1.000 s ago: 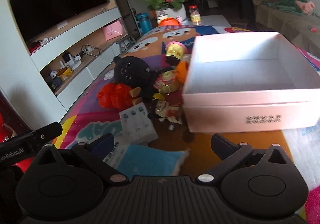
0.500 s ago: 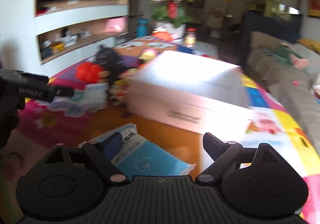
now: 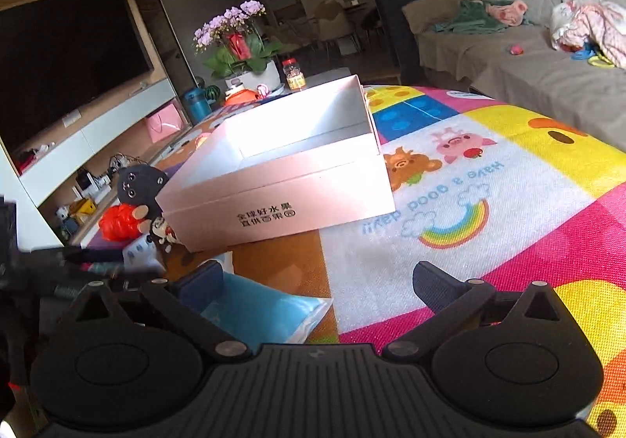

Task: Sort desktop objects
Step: 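Grasp the blue wet-wipe pack with the right gripper while left grasps the white charger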

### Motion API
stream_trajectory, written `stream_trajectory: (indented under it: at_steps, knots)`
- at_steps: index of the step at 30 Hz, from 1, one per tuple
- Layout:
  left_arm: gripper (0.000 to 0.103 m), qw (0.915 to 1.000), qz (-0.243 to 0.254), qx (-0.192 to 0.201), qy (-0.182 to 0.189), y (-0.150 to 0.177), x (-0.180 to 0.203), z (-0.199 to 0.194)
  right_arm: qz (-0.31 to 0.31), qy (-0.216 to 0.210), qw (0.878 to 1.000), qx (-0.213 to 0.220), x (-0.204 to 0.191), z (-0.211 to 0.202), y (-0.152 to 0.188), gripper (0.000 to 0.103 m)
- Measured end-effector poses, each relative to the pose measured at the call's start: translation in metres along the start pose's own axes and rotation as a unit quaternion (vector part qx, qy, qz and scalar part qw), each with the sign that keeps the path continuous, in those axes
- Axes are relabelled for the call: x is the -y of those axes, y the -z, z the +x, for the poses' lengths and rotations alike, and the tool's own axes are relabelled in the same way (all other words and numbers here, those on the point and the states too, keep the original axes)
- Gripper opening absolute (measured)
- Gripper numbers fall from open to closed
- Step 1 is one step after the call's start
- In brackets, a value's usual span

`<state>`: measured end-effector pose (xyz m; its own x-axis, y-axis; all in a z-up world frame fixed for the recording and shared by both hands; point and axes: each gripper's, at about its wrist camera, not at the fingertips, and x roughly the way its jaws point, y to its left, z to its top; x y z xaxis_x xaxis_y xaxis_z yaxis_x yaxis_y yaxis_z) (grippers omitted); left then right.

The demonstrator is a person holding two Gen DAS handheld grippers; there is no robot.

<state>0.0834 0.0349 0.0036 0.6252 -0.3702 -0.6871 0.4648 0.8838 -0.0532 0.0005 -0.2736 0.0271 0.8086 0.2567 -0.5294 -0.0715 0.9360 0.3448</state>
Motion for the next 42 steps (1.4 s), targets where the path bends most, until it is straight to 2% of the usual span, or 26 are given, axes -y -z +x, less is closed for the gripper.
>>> stream_trajectory:
  at_steps: [2, 7, 9, 11, 13, 16, 20, 22, 24, 26, 28, 31, 33, 35, 36, 37, 40, 42]
  knots:
    - [0.103, 1.0000, 0.006, -0.001, 0.004, 0.009, 0.012, -0.007, 0.002, -0.001, 1.000, -0.003, 0.000, 0.001, 0.001, 0.103]
    - [0.103, 0.9979, 0.000, 0.030, -0.058, 0.013, 0.025, -0.014, -0.012, 0.002, 1.000, 0.001, -0.006, 0.001, 0.002, 0.103]
    - [0.103, 0.9964, -0.028, 0.030, -0.074, 0.005, 0.023, -0.009, -0.016, 0.004, 1.000, 0.002, -0.008, 0.001, 0.002, 0.103]
    - [0.103, 0.9958, -0.059, 0.026, -0.066, -0.002, 0.021, -0.005, -0.017, 0.007, 1.000, 0.003, -0.008, 0.001, 0.002, 0.103]
    - [0.102, 0.9951, -0.062, 0.027, -0.072, -0.005, 0.025, -0.001, -0.016, 0.008, 1.000, 0.004, -0.007, 0.001, 0.002, 0.103]
    - [0.082, 0.9942, -0.037, 0.032, -0.096, -0.002, 0.032, 0.000, -0.019, 0.005, 1.000, 0.004, -0.008, 0.000, 0.002, 0.103]
    - [0.082, 0.9931, -0.044, 0.033, -0.104, 0.008, 0.029, -0.011, -0.072, -0.023, 0.997, -0.007, -0.020, 0.001, 0.003, 0.103]
    - [0.082, 0.9944, -0.040, 0.026, -0.094, 0.017, 0.030, -0.022, -0.145, -0.043, 0.988, -0.016, -0.037, -0.001, 0.005, 0.103]
    - [0.082, 0.9964, -0.035, 0.017, -0.075, 0.029, 0.032, -0.035, -0.223, -0.062, 0.973, -0.019, -0.055, -0.006, 0.009, 0.103]
    - [0.083, 0.9979, -0.027, 0.011, -0.058, 0.040, 0.036, -0.047, -0.274, -0.079, 0.958, -0.026, -0.069, -0.007, 0.011, 0.103]
    - [0.083, 0.9988, -0.015, 0.002, -0.047, 0.050, 0.042, -0.055, -0.298, -0.090, 0.949, -0.039, -0.080, -0.001, 0.011, 0.103]
    - [0.091, 0.9990, 0.007, -0.002, -0.045, 0.058, 0.050, -0.062, -0.300, -0.086, 0.948, -0.063, -0.086, 0.015, 0.010, 0.103]
    - [0.093, 0.9989, 0.005, -0.004, -0.047, 0.059, 0.052, -0.062, -0.288, -0.078, 0.951, -0.082, -0.087, 0.023, 0.008, 0.093]
    - [0.094, 0.9985, 0.003, -0.003, -0.055, 0.057, 0.053, -0.060, -0.275, -0.078, 0.954, -0.093, -0.085, 0.020, 0.006, 0.074]
    - [0.095, 0.9982, 0.002, -0.002, -0.061, 0.056, 0.053, -0.059, -0.267, -0.079, 0.956, -0.096, -0.083, 0.016, 0.005, 0.071]
    - [0.095, 0.9980, -0.001, 0.000, -0.064, 0.055, 0.052, -0.056, -0.262, -0.081, 0.956, -0.102, -0.081, 0.012, 0.004, 0.062]
    - [0.095, 0.9976, -0.007, 0.002, -0.069, 0.050, 0.052, -0.051, -0.247, -0.082, 0.958, -0.118, -0.072, -0.005, 0.003, 0.056]
    - [0.084, 0.9975, 0.001, 0.006, -0.070, 0.049, 0.056, -0.052, -0.242, -0.076, 0.960, -0.122, -0.067, -0.018, 0.004, 0.055]
